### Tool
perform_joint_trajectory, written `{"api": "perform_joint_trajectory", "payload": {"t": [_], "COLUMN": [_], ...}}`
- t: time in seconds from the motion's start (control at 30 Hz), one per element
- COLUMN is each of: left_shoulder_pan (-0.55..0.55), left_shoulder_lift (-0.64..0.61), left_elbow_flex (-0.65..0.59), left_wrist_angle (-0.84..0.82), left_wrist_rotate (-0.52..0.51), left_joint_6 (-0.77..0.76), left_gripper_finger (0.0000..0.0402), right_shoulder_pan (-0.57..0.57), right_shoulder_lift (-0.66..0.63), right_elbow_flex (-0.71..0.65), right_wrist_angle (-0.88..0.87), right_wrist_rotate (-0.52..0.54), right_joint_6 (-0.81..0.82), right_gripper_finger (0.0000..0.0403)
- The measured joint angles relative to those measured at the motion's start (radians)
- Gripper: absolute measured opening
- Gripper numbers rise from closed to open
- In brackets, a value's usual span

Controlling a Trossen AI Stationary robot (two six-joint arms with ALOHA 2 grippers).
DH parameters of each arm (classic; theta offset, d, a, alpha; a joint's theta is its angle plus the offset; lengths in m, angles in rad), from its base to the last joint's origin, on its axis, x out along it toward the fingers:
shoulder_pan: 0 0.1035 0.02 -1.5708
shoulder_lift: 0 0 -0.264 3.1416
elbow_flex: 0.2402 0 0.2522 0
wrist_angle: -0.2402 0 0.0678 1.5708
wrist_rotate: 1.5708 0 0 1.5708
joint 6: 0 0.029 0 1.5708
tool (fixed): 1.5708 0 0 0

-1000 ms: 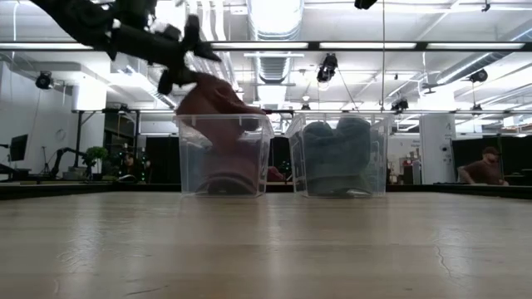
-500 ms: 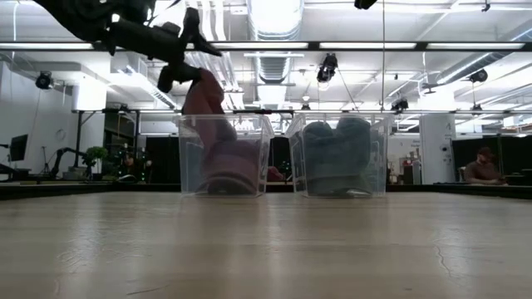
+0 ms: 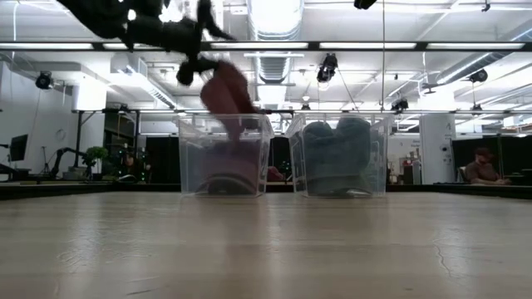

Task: Pick & Place hat
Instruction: Put the red cap into the left transparent bin

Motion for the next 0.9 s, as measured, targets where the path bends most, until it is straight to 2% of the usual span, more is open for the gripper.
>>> {"api": "perform_joint_trajectory", "payload": {"t": [0.37,0.63,0.9], "left_shoulder_pan": [0.001,0.001,0.001], "left_shoulder_lift": [0.076,-0.043,-0.175], "left_elbow_flex": [-0.061,-0.057,-0.058], "left_wrist_angle": [-0.131,-0.21,-0.427], "left_wrist_rotate": [0.003,0.003,-0.052], "left_joint_6": [-0.037,-0.008,0.017], "left_gripper_finger": [0.0266,0.0266,0.0266], "right_shoulder_pan": [0.0,0.0,0.0], "right_shoulder_lift": [0.0,0.0,0.0], "right_elbow_flex": [0.0,0.0,0.0], "right_wrist_angle": [0.002,0.002,0.0], "right_wrist_rotate": [0.0,-0.003,-0.004], "right_joint_6": [0.0,0.0,-0.016], "right_gripper_finger": [0.0092,0.0101,0.0093]}}
